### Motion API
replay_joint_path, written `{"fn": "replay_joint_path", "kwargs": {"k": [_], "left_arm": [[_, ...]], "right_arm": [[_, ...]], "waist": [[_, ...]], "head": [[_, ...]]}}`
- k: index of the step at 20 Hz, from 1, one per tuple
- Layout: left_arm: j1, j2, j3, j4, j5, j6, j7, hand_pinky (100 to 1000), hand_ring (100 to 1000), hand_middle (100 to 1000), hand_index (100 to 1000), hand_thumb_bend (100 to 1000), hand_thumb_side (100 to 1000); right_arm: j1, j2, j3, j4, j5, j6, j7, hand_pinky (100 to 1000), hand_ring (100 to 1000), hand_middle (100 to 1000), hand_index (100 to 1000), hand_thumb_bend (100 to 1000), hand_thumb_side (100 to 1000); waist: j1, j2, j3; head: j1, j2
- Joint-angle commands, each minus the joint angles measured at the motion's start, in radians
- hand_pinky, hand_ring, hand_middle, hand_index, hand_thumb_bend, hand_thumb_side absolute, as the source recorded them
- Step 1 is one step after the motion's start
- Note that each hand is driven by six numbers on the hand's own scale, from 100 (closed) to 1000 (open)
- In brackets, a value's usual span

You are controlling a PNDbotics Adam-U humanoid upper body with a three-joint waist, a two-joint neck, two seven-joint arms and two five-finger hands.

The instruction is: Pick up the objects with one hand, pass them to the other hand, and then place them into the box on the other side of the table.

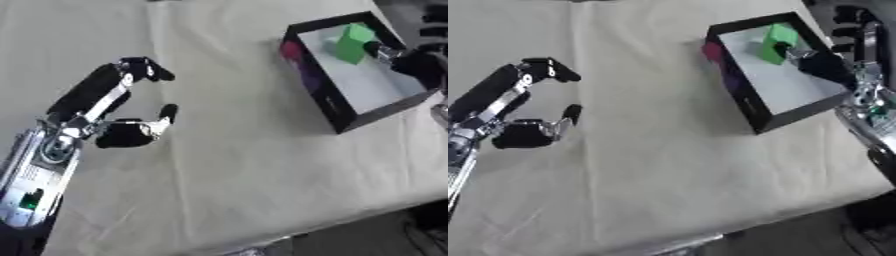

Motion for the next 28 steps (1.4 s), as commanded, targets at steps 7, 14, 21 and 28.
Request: {"fn": "replay_joint_path", "kwargs": {"k": [7, 14, 21, 28], "left_arm": [[-0.015, 0.05, 0.041, -0.048, 0.046, 0.029, 0.021, 830, 734, 714, 797, 160, 359], [-0.019, 0.177, 0.085, -0.136, 0.168, 0.097, 0.021, 825, 732, 722, 793, 129, 382], [-0.027, 0.306, 0.111, -0.199, 0.275, 0.154, -0.03, 840, 753, 742, 801, 153, 416], [-0.057, 0.413, 0.111, -0.2, 0.347, 0.187, -0.098, 847, 764, 758, 827, 182, 429]], "right_arm": [[0.007, -0.002, -0.006, -0.009, -0.035, -0.074, -0.055, 635, 699, 694, 767, 803, 207], [0.034, 0.01, -0.018, -0.009, -0.028, -0.124, -0.055, 628, 687, 680, 762, 801, 206], [0.052, 0.022, -0.026, -0.009, -0.02, -0.145, -0.055, 626, 685, 678, 761, 807, 211], [0.067, 0.04, -0.021, -0.009, 0.016, -0.153, -0.055, 628, 687, 680, 763, 812, 215]], "waist": [[0.027, -0.025, -0.001], [0.053, -0.033, 0.013], [0.062, -0.035, 0.021], [0.062, -0.035, 0.012]], "head": [[0.082, -0.003], [0.136, -0.003], [0.169, -0.003], [0.192, -0.003]]}}
